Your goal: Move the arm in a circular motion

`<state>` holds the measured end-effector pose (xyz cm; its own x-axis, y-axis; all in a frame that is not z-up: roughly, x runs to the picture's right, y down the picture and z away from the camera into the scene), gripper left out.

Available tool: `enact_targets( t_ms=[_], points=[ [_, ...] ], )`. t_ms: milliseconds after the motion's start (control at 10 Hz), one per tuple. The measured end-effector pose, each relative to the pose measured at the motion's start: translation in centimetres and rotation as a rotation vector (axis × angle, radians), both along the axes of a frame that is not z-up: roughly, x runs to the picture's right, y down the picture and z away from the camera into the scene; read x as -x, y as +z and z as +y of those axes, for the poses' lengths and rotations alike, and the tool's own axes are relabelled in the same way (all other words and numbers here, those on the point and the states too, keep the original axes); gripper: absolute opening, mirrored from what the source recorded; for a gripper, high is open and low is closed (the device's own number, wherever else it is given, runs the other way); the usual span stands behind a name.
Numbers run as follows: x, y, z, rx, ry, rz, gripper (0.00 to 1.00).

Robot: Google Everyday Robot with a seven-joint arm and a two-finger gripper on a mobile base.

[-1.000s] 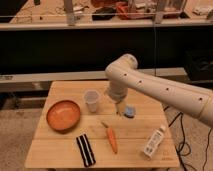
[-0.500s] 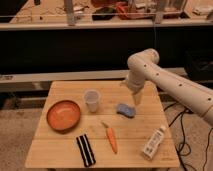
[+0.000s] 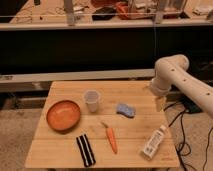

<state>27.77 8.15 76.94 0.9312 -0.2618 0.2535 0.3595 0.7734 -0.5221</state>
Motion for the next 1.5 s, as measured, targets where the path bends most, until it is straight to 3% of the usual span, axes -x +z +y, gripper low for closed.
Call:
enact_targets(
  t_ms=[300,600,1200,1500],
  points=[
    [-1.9,-3.0,2.8,-0.006,0.001,0.031,0.80],
    [0.6,-6.3,5.2,-0.017,-0.017,0.047,0.80],
    [15.3,-10.3,6.7,-0.010,-0.071,0.039,0.80],
    [22.2,-10.3,5.2,-0.037,-0.135,-0.031,0.80]
  ],
)
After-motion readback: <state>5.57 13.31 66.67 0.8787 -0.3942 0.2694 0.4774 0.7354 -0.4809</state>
